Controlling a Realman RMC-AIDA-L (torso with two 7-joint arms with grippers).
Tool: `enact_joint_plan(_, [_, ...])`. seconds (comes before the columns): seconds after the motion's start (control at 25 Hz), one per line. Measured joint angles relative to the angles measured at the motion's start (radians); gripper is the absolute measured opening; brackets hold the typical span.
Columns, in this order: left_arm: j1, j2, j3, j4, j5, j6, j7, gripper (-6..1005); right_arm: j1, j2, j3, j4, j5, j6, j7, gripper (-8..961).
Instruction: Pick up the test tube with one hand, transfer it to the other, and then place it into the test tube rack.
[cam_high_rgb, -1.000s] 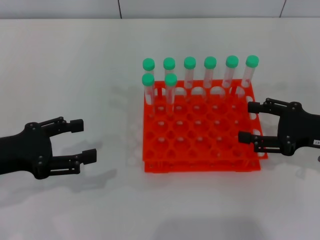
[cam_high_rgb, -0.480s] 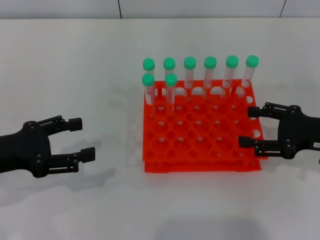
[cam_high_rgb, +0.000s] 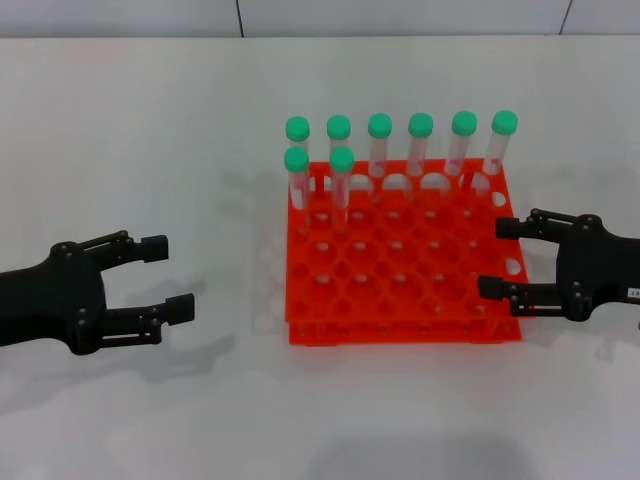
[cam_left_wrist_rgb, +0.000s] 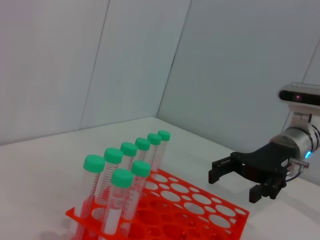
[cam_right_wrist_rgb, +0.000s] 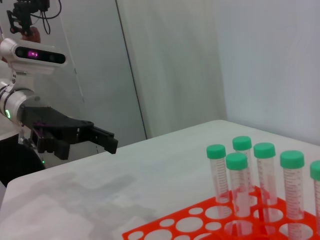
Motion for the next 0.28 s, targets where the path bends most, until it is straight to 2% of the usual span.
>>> enact_joint_plan(0.28, [0.0,-0.002,0.0,0.0,0.0,-0.004,0.0,895,-0.003,0.0,0.0,0.0,0.0,0.0,-0.005,826])
